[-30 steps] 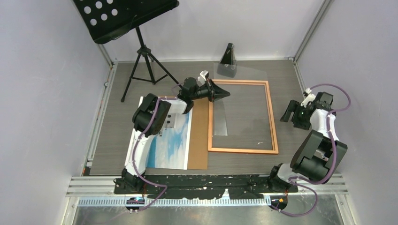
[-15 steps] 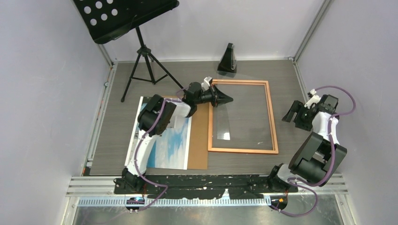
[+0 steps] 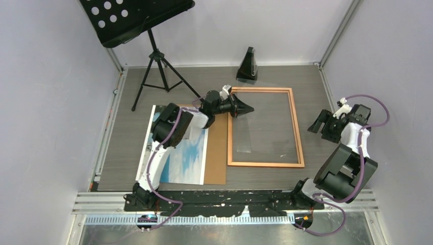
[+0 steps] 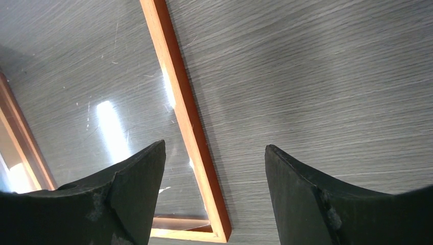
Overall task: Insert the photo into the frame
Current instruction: Place the photo frame item in the photo frame.
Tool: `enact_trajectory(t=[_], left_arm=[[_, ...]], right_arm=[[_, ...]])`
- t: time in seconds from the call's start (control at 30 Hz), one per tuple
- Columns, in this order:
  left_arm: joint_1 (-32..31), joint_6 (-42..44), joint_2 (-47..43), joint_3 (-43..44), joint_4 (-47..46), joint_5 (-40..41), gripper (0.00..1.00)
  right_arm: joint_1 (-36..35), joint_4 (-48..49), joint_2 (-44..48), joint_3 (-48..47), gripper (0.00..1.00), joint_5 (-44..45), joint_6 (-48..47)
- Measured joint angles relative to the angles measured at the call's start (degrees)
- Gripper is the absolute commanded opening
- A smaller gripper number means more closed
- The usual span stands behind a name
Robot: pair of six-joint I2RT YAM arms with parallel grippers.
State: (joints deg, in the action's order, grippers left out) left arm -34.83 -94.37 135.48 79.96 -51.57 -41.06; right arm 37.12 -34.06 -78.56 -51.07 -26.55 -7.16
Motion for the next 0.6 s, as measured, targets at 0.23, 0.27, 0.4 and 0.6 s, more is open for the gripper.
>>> enact_trajectory(t=[0.23, 0.27, 0.4, 0.6], left_arm=[[0.0, 0.0, 0.7, 0.2, 0.0, 0.0, 0.00], [0.0, 0.0, 0.8, 0.2, 0.0, 0.0, 0.00], [0.0, 0.0, 1.0, 0.2, 0.0, 0.0, 0.00], [0.0, 0.3, 1.0, -0.6, -0.7, -0.1, 0.00]], right_arm=[[0.3, 0.0, 0.0, 0.0, 0.77, -0.6, 0.0], [0.3, 0.0, 0.0, 0.0, 0.77, -0.6, 0.0], [0.5, 0.0, 0.1, 0.0, 0.77, -0.7, 0.0], [0.6, 0.0, 0.2, 0.0, 0.77, -0.8, 0.0]])
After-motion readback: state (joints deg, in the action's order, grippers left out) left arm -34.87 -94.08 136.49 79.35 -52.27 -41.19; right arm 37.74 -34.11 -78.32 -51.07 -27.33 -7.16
